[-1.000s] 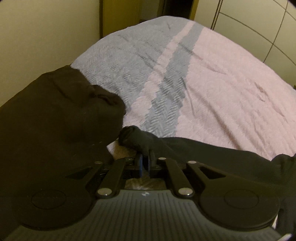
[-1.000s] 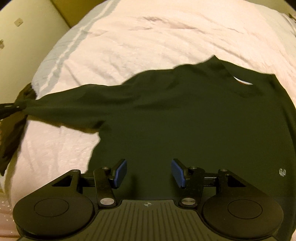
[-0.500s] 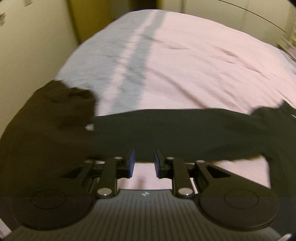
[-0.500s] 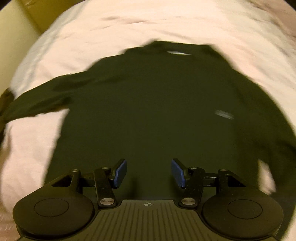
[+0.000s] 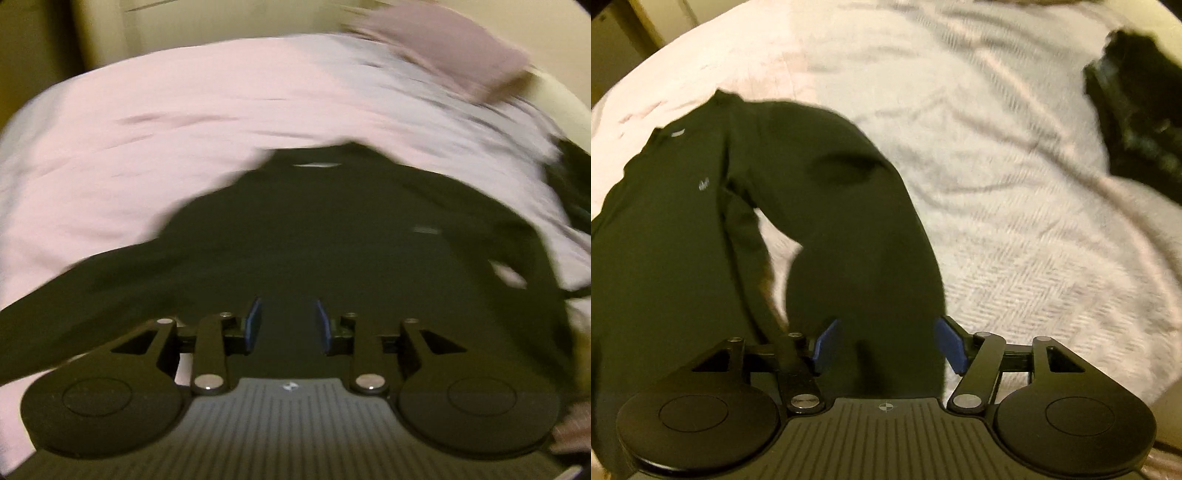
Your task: Fold clothes
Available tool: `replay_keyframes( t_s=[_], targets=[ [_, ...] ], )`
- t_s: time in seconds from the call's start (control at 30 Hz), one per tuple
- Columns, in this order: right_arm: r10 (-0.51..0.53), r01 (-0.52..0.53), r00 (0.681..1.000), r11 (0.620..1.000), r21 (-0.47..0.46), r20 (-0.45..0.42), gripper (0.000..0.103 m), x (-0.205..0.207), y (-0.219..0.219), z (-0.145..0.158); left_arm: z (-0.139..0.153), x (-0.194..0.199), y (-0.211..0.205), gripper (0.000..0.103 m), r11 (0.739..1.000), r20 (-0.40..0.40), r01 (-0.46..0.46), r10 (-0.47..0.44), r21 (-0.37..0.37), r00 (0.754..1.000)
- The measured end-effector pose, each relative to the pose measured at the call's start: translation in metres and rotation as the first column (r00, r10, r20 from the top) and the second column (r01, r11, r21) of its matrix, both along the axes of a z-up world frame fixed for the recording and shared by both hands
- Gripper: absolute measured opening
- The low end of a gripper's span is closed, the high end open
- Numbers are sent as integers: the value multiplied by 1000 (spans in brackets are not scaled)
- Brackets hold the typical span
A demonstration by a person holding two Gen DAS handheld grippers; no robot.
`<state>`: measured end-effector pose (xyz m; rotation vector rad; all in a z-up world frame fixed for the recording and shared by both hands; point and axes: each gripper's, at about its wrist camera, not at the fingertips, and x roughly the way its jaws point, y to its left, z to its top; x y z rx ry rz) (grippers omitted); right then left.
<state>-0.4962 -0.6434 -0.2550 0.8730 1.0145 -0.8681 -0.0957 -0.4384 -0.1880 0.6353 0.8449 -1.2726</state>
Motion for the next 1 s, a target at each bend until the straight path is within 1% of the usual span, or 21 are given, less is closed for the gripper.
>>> replay_keyframes(
  t_s=[0.07, 0.13, 0.17, 0.2, 0.23, 0.3, 0.33, 0.4, 0.47, 0.53, 0.57, 0.6, 0.63, 0.67, 0.7, 0.73, 0.77, 0.8, 0.87, 0.97, 1.0],
  targets=[
    [-3, 2, 999, 999, 38, 34, 62, -25, -12, -12, -7, -53, -28, 31, 995, -37, 94, -94, 10, 995],
    [18, -27, 996, 995, 98, 92, 62, -41, -24, -19, -19, -102, -53, 31, 985, -79, 173, -170, 28, 982],
    [29, -45, 992, 991, 128, 124, 57, -48, -30, -23, -25, -126, -65, 31, 976, -100, 213, -209, 38, 973],
    [40, -64, 987, 985, 158, 155, 18, -55, -36, -26, -30, -148, -76, 31, 967, -116, 251, -244, 47, 963],
    [40, -72, 985, 980, 183, 171, 0, -63, -43, -26, -35, -166, -83, 31, 956, -122, 287, -279, 55, 953],
    [44, -84, 982, 974, 213, 185, 0, -78, -57, -19, -42, -201, -99, 31, 929, -136, 365, -354, 62, 925],
    [69, -102, 983, 976, 190, 169, 0, -85, -65, -9, -45, -213, -106, 31, 917, -149, 393, -380, 63, 913],
    [82, -94, 990, 990, 107, 116, 0, -101, -84, 14, -52, -232, -118, 32, 897, -182, 437, -420, 66, 889],
    [21, -27, 993, 998, 48, 115, 0, -125, -110, 33, -58, -248, -130, 32, 878, -200, 475, -455, 63, 868],
    [-20, 22, 993, 1000, -15, 114, 1, -143, -132, 44, -64, -258, -138, 32, 864, -216, 500, -477, 62, 852],
    [-16, 20, 997, 999, -43, 80, 1, -146, -140, 45, -66, -262, -141, 33, 861, -224, 505, -481, 64, 848],
    [-7, 10, 999, 998, -69, 38, 4, -147, -146, 46, -68, -265, -144, 33, 859, -230, 508, -482, 65, 845],
    [1, -2, 1000, 995, -96, -5, 10, -148, -147, 48, -68, -265, -145, 33, 859, -232, 508, -482, 67, 845],
    [9, -15, 999, 992, -123, -49, 13, -148, -146, 50, -69, -266, -146, 33, 859, -233, 508, -481, 69, 845],
    [15, -22, 998, 991, -135, -56, 24, -150, -142, 52, -69, -267, -147, 33, 858, -234, 508, -481, 71, 845],
    [20, -27, 999, 990, -141, -49, 44, -153, -138, 53, -70, -267, -148, 33, 859, -235, 507, -479, 72, 846],
    [20, -24, 999, 990, -141, -36, 54, -156, -133, 53, -69, -265, -148, 33, 861, -230, 504, -478, 69, 848],
    [16, -20, 999, 990, -139, -30, 69, -160, -126, 52, -68, -264, -150, 34, 863, -221, 501, -477, 66, 851],
    [-2, -1, 1000, 992, -125, -22, 70, -168, -112, 45, -65, -261, -157, 34, 866, -199, 497, -477, 62, 856],
    [-79, 80, 997, 996, -31, 20, 70, -183, -96, 26, -65, -256, -172, 36, 864, -147, 500, -488, 57, 860],
    [-105, 105, 994, 994, 4, 34, 70, -188, -92, 21, -66, -255, -178, 36, 858, -118, 510, -501, 59, 857]
  ],
)
